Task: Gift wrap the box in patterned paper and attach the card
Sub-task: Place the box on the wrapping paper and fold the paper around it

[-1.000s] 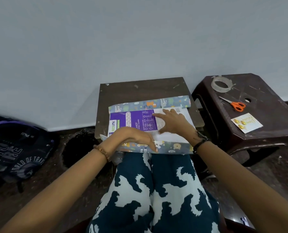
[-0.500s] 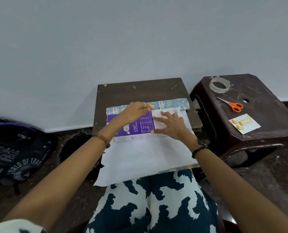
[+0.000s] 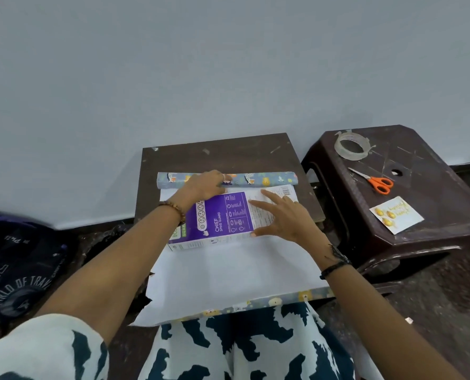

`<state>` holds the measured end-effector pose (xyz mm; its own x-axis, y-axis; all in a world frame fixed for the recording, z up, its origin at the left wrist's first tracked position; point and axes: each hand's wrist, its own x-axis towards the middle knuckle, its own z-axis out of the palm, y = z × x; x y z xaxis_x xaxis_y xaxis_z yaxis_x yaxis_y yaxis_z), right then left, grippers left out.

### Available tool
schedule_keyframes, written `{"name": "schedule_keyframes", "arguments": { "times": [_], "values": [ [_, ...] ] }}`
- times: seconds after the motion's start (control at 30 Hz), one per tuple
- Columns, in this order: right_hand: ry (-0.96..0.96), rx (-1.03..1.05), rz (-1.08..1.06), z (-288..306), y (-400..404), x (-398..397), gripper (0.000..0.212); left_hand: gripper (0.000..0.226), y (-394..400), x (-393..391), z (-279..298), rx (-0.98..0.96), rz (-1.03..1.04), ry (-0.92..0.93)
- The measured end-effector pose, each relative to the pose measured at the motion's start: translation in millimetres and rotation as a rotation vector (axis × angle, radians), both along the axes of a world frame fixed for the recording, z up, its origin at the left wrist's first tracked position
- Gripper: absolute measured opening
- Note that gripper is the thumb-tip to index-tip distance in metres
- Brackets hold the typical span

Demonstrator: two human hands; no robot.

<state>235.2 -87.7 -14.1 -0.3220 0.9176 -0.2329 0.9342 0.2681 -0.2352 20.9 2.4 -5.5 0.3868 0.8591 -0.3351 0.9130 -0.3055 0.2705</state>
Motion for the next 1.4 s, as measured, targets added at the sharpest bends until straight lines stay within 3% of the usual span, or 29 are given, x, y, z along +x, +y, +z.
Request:
{"name": "schedule_keyframes", "arguments": {
  "times": [0.13,0.2,0.3,0.37,0.53,0.73,0.8,0.93,1.03,1.13,1.23,1.33,1.4],
  "values": [
    [0.038,-0.004,-0.014,-4.2,1.5,0.0,0.077,0.064,16.5,2.1,-9.8,0.038,-0.001,0.099],
    [0.046,0.004,-0.021,-6.1,1.1,0.1,0.078,0.06,17.9,4.2,-17.1,0.073,0.041,0.08],
    [0.047,-0.007,-0.029,-7.3,0.8,0.3,0.079,0.038,20.4,3.8,-25.1,0.184,0.178,-0.159],
    [0.053,-0.025,-0.041,-6.2,0.6,-0.5,0.078,0.03,24.4,-2.1,-24.1,0.152,0.268,-0.334],
    [0.059,-0.064,-0.068,-2.3,0.2,-2.8,0.079,0.022,33.5,-18.0,6.4,0.042,0.23,-0.534],
    [0.075,-0.081,-0.098,-1.1,-0.4,-7.8,0.079,0.022,11.4,-13.9,44.1,-0.169,0.063,-0.484],
    [0.297,-0.147,-0.199,1.0,1.4,-12.4,0.076,0.019,-0.6,-13.7,47.9,-0.234,0.036,-0.446],
    [1.197,-0.315,-0.548,19.2,-6.4,-23.9,0.05,0.036,-23.2,-10.8,47.8,-0.224,0.066,-0.41],
    [1.608,-0.366,-0.762,18.7,-15.2,-31.6,0.052,0.042,-43.0,-9.0,43.4,-0.195,0.079,-0.379],
    [1.722,-0.397,-0.992,14.6,-22.3,-35.5,0.044,0.048,-62.8,-6.5,38.0,-0.157,0.021,-0.287],
    [1.702,-0.356,-1.138,10.8,-32.3,-36.0,0.028,0.071,-81.3,-2.6,19.5,-0.001,-0.061,-0.121],
    [1.681,-0.33,-1.263,2.1,-42.3,-39.1,0.028,0.095,-96.3,-3.1,-4.8,0.102,-0.078,0.013],
    [1.703,-0.329,-1.34,-4.0,-47.5,-41.2,0.027,0.098,-106.7,-3.4,-18.8,0.192,-0.067,0.086]
  ]
}}
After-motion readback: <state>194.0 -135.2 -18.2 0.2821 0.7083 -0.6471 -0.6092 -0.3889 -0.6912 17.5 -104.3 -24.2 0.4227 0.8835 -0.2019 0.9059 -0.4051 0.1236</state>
